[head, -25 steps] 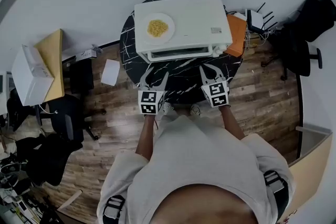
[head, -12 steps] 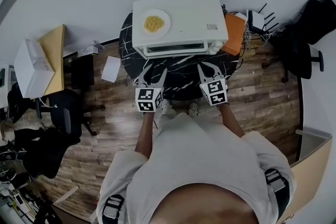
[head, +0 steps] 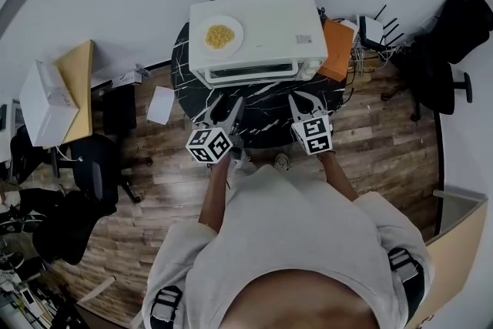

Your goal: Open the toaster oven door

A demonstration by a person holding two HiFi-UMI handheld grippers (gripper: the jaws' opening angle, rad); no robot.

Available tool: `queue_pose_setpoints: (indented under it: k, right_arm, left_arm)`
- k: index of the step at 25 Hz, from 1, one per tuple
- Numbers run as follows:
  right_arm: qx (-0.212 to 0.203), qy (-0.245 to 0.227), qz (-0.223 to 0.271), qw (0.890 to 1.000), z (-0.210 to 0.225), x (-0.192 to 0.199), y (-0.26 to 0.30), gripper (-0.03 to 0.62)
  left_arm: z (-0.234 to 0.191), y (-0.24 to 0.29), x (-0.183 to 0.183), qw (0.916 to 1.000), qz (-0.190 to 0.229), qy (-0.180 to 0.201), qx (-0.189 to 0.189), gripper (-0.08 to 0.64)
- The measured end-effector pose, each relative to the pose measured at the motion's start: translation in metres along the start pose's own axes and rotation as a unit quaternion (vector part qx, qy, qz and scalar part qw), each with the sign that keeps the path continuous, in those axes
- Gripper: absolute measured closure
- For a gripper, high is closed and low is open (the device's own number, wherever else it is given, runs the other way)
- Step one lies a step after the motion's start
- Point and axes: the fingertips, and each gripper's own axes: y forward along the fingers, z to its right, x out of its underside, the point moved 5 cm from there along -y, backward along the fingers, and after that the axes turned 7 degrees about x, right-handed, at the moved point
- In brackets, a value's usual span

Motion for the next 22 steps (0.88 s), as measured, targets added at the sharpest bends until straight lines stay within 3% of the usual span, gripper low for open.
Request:
queue_pose_setpoints:
  k: [4, 9, 15, 22]
  right_arm:
    - [0.003, 0.001, 0.001, 1.000, 0.003, 0.001, -0.002, 0.578]
    - [0.006, 0.001, -0.001, 1.000, 0.005, 0.003, -0.005, 0.578]
    - [0.009, 0.002, -0.002, 1.000, 0.009, 0.004, -0.004, 0.578]
    - [0.009, 0.003, -0.002, 1.000, 0.009, 0.003, -0.004, 0.578]
  left_arm:
    - [0.000, 0.001, 0.001, 0.9950, 0.043, -0.088, 0.021, 0.337]
    - [0.003, 0.004, -0.001, 0.9760, 0.100, -0.186, 0.054, 0.337]
    - [-0.001, 0.007, 0.001, 0.9398, 0.157, -0.292, 0.081, 0.337]
    - [-0.015, 0.007, 0.010, 0.8794, 0.221, -0.413, 0.085, 0.325]
